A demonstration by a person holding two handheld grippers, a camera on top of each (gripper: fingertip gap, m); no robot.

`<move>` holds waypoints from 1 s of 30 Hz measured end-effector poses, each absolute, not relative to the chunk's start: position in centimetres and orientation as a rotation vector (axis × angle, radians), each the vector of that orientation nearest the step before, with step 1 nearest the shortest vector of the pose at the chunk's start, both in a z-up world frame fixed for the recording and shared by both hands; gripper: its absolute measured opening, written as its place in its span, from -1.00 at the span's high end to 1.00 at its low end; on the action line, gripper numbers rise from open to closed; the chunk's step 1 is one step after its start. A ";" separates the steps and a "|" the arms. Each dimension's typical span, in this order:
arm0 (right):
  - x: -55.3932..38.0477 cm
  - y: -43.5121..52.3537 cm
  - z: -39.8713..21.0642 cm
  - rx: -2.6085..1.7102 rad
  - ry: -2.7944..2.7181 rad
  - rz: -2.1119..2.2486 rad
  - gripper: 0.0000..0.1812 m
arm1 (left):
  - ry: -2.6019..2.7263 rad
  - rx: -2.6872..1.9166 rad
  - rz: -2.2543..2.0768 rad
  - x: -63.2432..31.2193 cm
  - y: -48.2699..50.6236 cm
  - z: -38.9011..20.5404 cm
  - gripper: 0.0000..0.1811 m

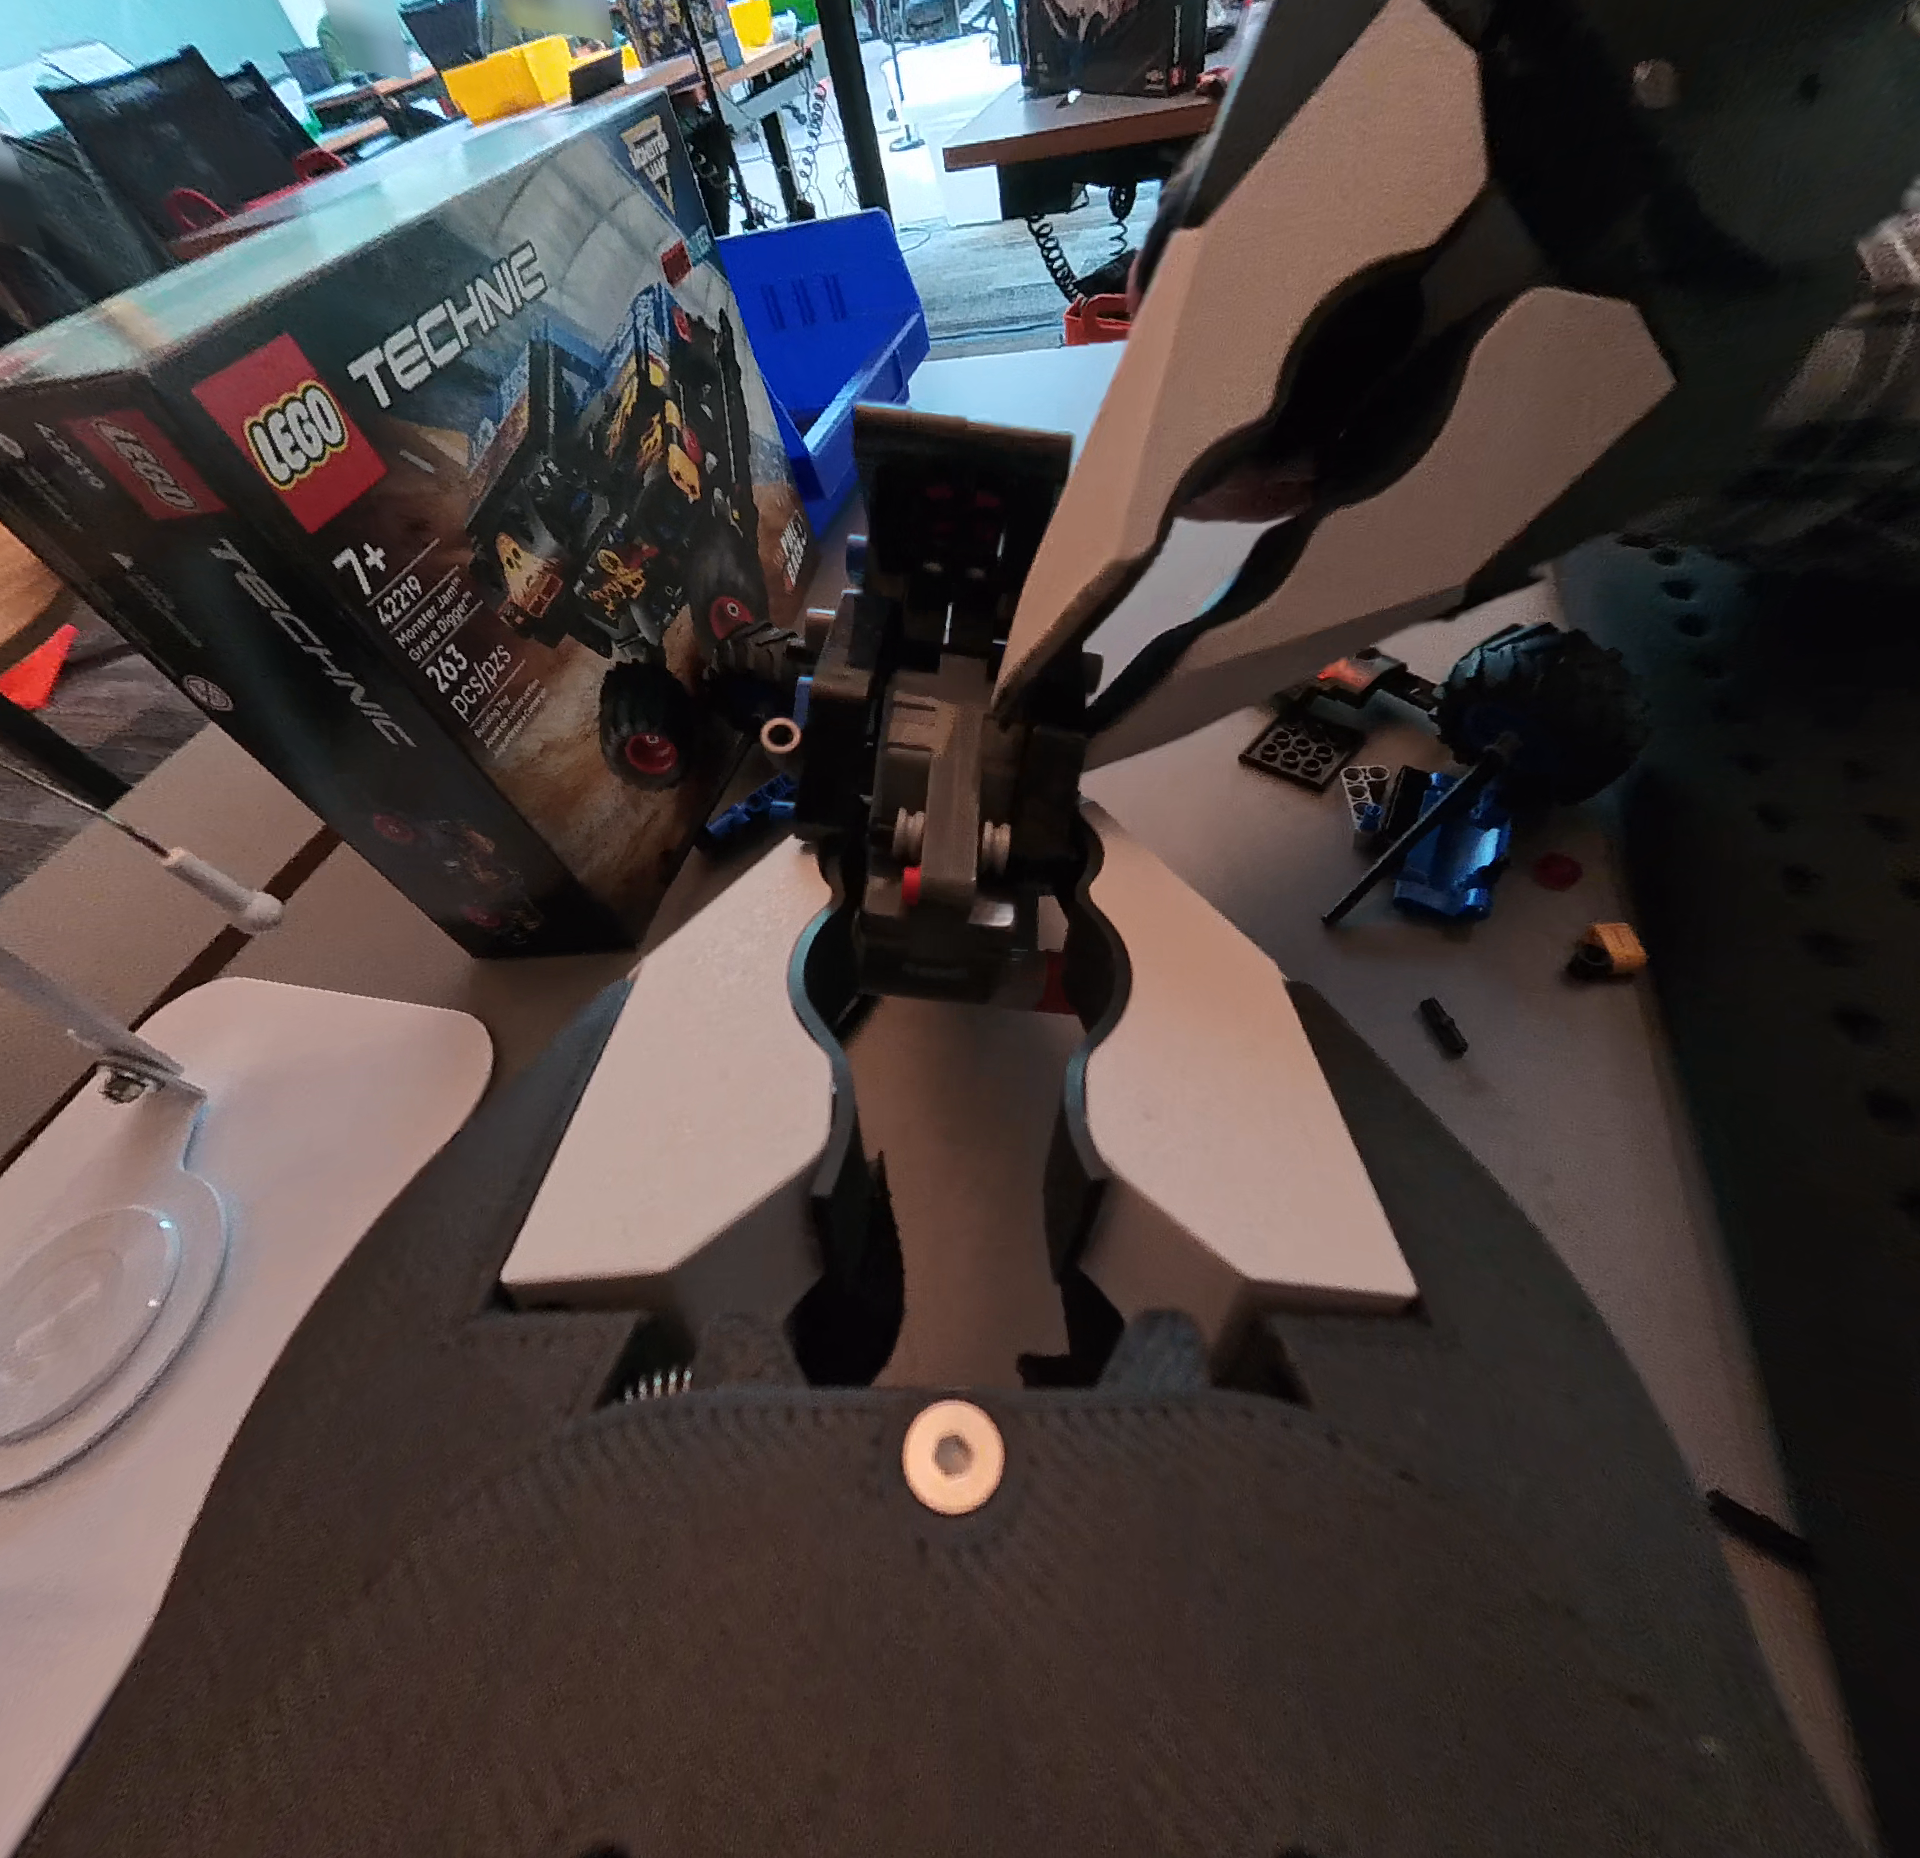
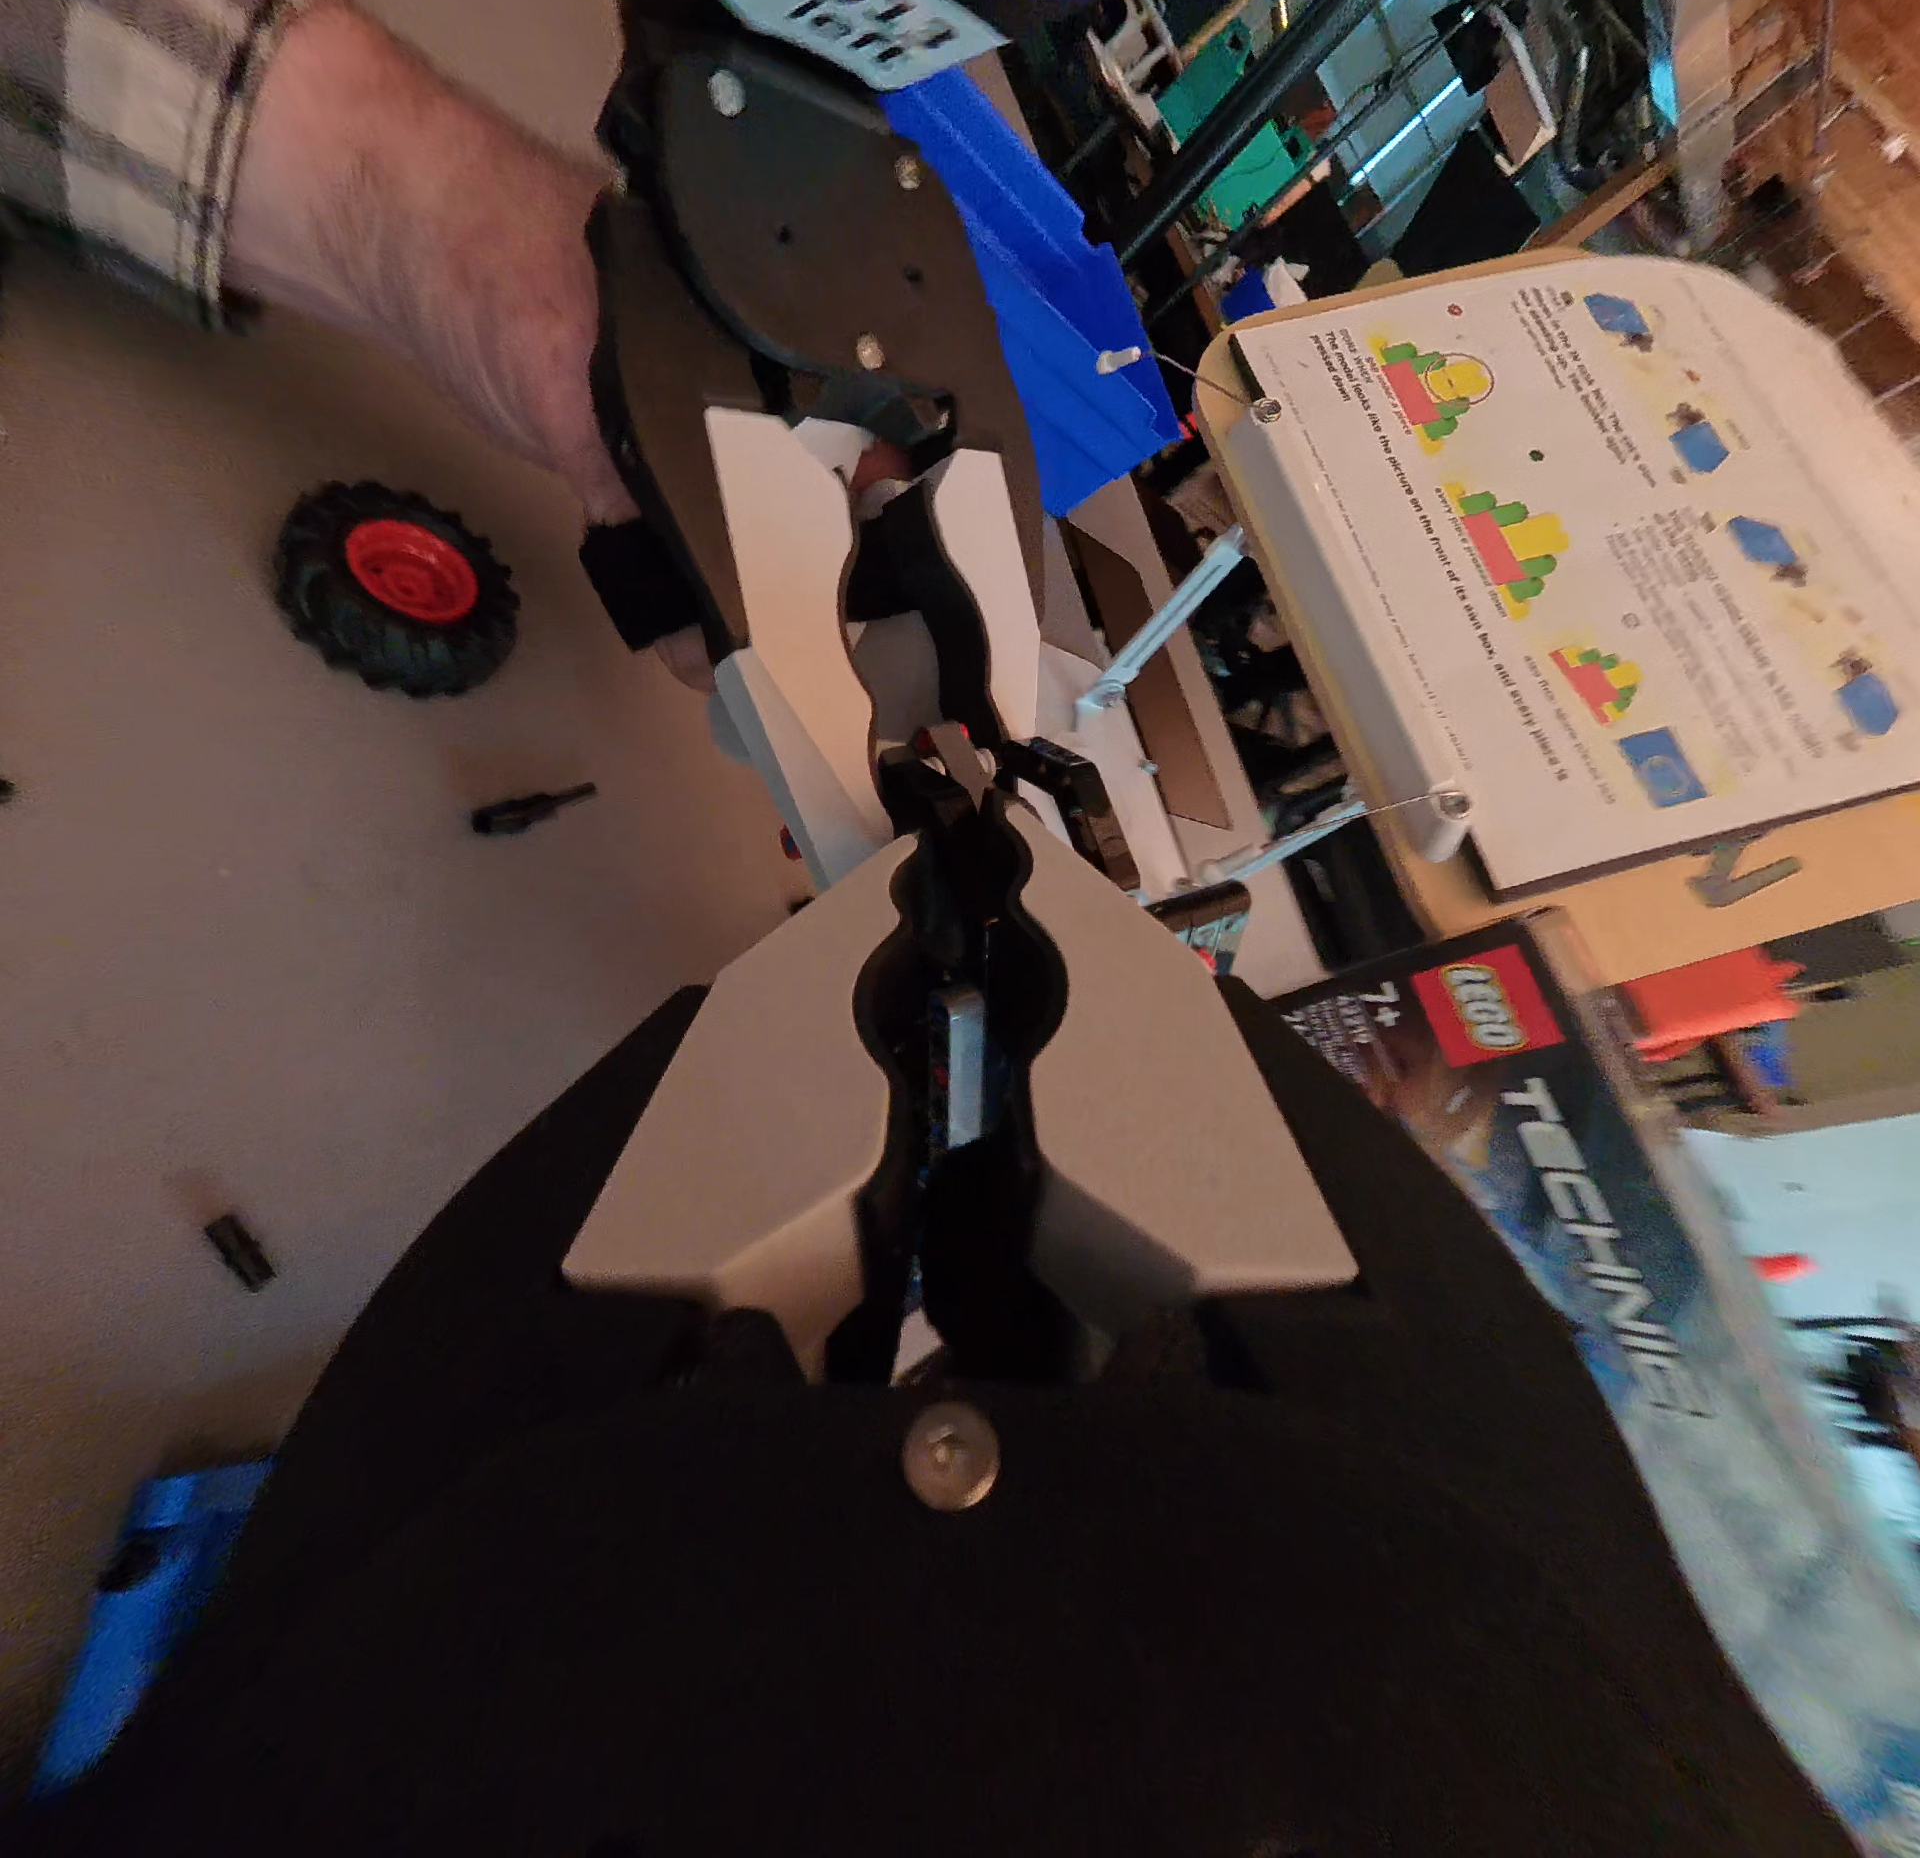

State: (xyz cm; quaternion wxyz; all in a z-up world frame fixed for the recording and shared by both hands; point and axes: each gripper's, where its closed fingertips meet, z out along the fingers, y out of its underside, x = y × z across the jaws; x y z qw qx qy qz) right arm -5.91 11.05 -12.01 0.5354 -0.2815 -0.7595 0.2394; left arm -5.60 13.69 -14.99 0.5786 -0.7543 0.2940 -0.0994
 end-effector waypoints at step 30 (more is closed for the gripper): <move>-7.3 13.7 -15.2 -0.939 -1.740 0.527 0.85 | 0.227 -1.843 -0.572 -7.0 15.0 -13.4 0.62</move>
